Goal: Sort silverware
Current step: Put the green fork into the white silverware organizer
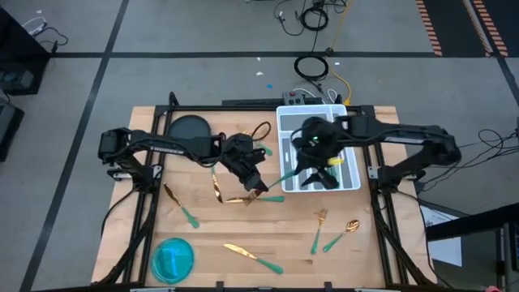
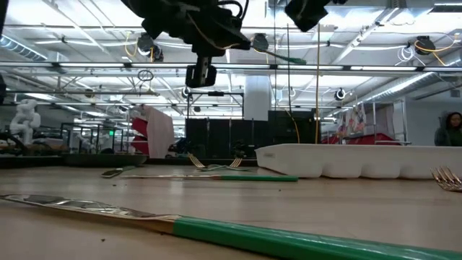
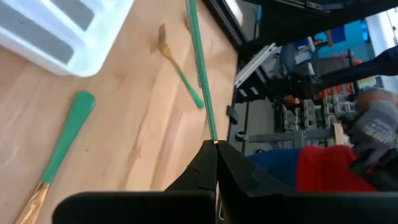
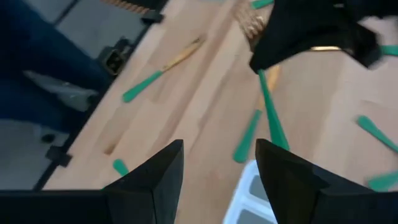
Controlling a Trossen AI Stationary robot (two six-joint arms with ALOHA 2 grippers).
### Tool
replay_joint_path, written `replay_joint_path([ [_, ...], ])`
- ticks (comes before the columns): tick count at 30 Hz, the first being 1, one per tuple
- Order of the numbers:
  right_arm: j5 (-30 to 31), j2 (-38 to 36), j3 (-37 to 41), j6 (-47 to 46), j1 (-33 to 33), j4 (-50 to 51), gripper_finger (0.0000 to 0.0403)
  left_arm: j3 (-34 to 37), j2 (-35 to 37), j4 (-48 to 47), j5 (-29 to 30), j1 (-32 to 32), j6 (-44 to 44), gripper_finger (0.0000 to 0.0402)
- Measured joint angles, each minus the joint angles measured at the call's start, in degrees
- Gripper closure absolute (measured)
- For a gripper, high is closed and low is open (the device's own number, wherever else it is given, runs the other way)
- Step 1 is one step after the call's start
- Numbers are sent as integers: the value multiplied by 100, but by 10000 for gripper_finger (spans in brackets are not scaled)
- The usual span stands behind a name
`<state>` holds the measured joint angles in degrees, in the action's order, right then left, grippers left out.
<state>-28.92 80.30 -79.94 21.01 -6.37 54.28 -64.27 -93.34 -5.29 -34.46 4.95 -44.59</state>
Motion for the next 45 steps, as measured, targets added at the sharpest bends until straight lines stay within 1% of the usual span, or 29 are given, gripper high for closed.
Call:
replay_joint_path([
  [3, 6, 273, 0, 231, -1, -90, 211, 0, -7, 126, 1, -8, -5, 402],
  [8, 1, 493, 0, 421, -1, -344, 211, 0, -7, 140, 70, -4, -5, 401],
  [17, 3, 605, 0, 585, -9, -767, 211, 0, -7, 191, 391, -22, -8, 401],
  [22, 3, 681, 0, 689, -180, -978, 211, 0, -7, 194, 475, -90, -6, 402],
  [27, -7, 902, 0, 713, -372, -973, 211, 0, -7, 196, 618, -210, -8, 401],
  [29, -106, 1017, 0, 687, -407, -955, 211, -2, -7, 215, 730, -230, -5, 402],
  [31, -262, 1130, 0, 665, -414, -927, 211, -2, -7, 223, 840, -243, -5, 402],
  [37, -295, 1287, 0, 667, -406, -681, 212, -2, -7, 226, 1054, -243, 3, 402],
  [40, -296, 1271, 0, 667, -407, -660, 223, -2, -7, 239, 1076, -243, 42, 401],
  [45, -296, 1243, 0, 669, -407, -674, 267, -2, -7, 262, 1102, -243, 38, 401],
])
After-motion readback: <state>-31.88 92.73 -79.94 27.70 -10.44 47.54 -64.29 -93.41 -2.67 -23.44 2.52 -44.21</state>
